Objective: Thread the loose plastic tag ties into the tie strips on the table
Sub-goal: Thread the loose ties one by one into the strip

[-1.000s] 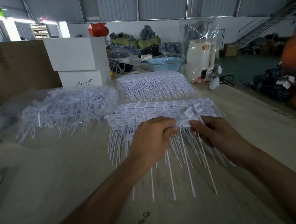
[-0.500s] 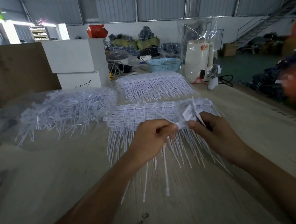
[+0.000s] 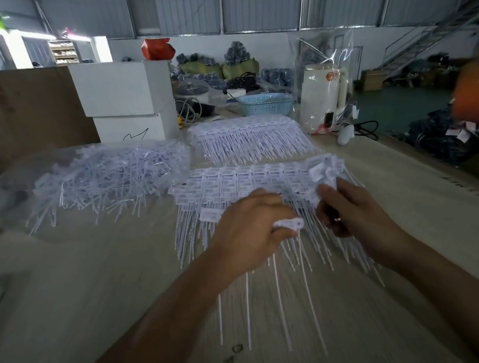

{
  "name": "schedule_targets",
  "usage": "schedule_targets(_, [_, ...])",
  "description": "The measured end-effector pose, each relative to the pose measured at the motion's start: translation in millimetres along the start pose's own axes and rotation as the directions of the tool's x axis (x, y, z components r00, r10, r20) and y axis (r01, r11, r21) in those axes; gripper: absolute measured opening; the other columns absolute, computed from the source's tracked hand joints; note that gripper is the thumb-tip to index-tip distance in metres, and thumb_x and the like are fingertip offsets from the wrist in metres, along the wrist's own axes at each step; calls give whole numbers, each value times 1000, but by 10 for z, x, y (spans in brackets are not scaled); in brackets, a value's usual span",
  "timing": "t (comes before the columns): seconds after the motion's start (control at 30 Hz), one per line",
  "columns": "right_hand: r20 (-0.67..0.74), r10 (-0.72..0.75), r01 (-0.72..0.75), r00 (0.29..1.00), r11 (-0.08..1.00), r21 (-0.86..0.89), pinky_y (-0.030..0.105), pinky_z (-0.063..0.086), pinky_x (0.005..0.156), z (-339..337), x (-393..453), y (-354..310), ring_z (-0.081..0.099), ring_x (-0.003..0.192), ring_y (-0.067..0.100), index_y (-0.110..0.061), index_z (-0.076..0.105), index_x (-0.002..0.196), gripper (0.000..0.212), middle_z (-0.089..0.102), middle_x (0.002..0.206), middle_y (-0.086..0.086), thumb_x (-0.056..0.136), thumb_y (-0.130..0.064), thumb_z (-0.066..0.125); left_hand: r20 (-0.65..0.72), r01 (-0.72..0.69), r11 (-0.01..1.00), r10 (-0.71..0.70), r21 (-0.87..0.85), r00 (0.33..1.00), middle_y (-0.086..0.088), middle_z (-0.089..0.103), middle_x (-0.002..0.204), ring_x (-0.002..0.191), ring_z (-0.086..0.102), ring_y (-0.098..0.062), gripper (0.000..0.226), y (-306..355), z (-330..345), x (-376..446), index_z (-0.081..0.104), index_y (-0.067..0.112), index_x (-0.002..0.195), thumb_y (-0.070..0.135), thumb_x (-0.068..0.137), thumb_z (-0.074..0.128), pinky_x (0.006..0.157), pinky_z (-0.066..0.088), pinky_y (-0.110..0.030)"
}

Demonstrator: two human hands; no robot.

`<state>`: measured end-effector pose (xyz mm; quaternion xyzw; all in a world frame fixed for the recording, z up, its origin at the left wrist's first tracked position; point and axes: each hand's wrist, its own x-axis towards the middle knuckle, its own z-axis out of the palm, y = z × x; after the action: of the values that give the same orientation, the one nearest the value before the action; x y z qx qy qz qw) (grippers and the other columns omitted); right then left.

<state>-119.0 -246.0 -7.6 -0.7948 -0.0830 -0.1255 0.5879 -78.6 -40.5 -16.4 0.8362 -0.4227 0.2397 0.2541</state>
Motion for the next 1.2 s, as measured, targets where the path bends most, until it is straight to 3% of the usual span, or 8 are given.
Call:
schedule_targets(0.13, [-109, 23, -19, 994, 999, 32, 26, 33, 42, -114, 35, -9, 41, 48, 17, -1, 42, 97, 38, 56, 64, 6, 104, -38, 48, 74, 23, 997, -17, -72, 997, 7, 65, 89, 90, 51, -11, 19, 90, 105, -9, 75, 21, 98, 37, 88, 72, 74, 47, -34])
schedule_targets(0.3, [74, 107, -109, 992, 994, 25, 25, 22, 45, 49, -11, 4, 29, 46, 8, -17, 42, 76, 33, 38, 54, -6, 102, -35, 52, -32, 152, 958, -164, -243, 986, 0, 64, 87, 82, 59, -14, 17, 81, 73, 41, 76, 14, 92, 28, 84, 78, 75, 46, -34])
schedule_targets(0.47, [186, 131, -142, 974, 989, 45, 25, 20, 47, 129, -60, -44, 27, 49, 9, -13, 51, 79, 35, 33, 58, -2, 95, -42, 59, -92, 220, 926, -259, -306, 962, 4, 63, 83, 75, 60, -13, 34, 79, 75, 23, 63, 16, 99, 29, 76, 85, 66, 49, -34])
schedule_targets(0.57, [201, 156, -173, 967, 983, 66, 25, 20, 47, 100, -56, -37, 26, 50, 9, -11, 53, 81, 34, 32, 57, -5, 94, -40, 62, -90, 192, 920, -235, -341, 968, 7, 65, 82, 76, 62, -9, 31, 103, 86, 15, 60, 18, 94, 30, 78, 84, 68, 52, -34])
schedule_targets(0.67, [167, 178, -198, 970, 974, 109, 25, 20, 47, 62, -28, -36, 24, 50, 10, -19, 48, 71, 34, 30, 58, -6, 92, -41, 64, -57, 152, 905, -190, -397, 980, 7, 68, 91, 86, 65, -9, 19, 86, 46, 6, 63, 17, 100, 27, 88, 74, 76, 54, -37])
schedule_targets(0.8, [132, 173, -191, 976, 972, 139, 24, 22, 47, 12, -15, -24, 24, 50, 10, -24, 44, 66, 38, 31, 58, -5, 95, -40, 63, -28, 171, 938, -188, -303, 982, 6, 68, 108, 103, 63, -9, 28, 52, 34, 4, 62, 21, 115, 30, 89, 71, 87, 52, -39])
schedule_targets(1.07, [121, 144, -164, 982, 971, 176, 22, 24, 46, 10, -17, -38, 23, 49, 11, -25, 45, 58, 44, 34, 58, -3, 98, -35, 59, -43, 162, 974, -171, -160, 984, -3, 66, 121, 113, 58, -19, 36, -11, 38, 7, 63, 16, 130, 19, 95, 66, 94, 46, -33])
schedule_targets(1.2, [108, 92, -110, 990, 979, 173, 24, 20, 48, 38, -16, -13, 22, 49, 10, -23, 42, 62, 40, 31, 57, -4, 97, -31, 59, -72, 139, 982, -149, -126, 986, -8, 70, 111, 104, 62, -25, 28, 0, 51, 0, 68, 11, 124, 19, 98, 62, 88, 49, -35])
